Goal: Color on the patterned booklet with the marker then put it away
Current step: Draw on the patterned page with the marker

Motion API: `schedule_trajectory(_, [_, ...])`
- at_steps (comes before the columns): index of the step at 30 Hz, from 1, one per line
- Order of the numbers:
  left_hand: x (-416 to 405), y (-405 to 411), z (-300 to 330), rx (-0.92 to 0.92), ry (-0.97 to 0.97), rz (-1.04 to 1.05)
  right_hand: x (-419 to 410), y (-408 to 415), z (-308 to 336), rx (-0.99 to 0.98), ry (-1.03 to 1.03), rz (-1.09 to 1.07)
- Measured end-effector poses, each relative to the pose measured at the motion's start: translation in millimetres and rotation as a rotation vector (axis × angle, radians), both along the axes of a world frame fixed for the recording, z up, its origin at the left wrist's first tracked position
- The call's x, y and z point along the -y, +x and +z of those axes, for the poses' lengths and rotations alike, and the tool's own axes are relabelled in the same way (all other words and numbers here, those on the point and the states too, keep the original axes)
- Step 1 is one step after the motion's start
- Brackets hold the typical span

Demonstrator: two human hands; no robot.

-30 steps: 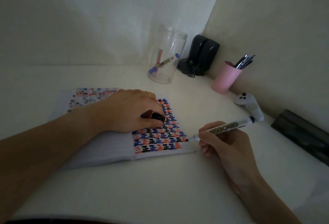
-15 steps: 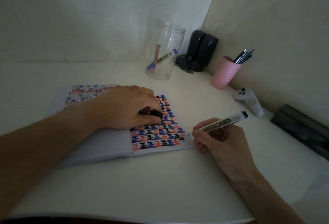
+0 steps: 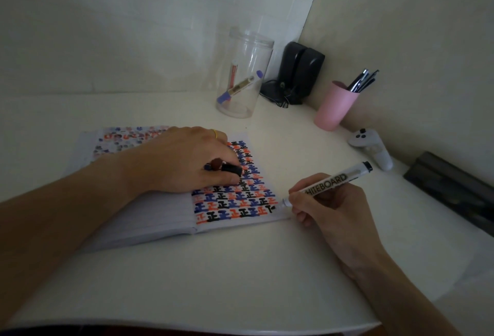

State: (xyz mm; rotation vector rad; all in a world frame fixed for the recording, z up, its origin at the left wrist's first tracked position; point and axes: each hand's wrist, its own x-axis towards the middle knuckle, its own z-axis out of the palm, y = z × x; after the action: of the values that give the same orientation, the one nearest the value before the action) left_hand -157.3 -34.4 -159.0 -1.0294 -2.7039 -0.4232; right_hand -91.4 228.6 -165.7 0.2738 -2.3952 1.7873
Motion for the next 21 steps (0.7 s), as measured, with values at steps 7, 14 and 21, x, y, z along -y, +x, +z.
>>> schedule_trajectory(7, [0.0,0.0,0.7,-0.002,-0.025,0.002,-1.1,-0.7,-1.0,-0.009,-0.001,-0.011])
schedule_trajectory(14, [0.3,0.1,1.2,-0.005,-0.032,-0.002,0.5,0.0,-0.7,-0.008,0.035,0.038])
schedule_trajectory(21, [0.4,-0.7,0.2,-0.017,-0.029,0.003,-0.5,0.1,-1.2,-0.009,0.035,0.055])
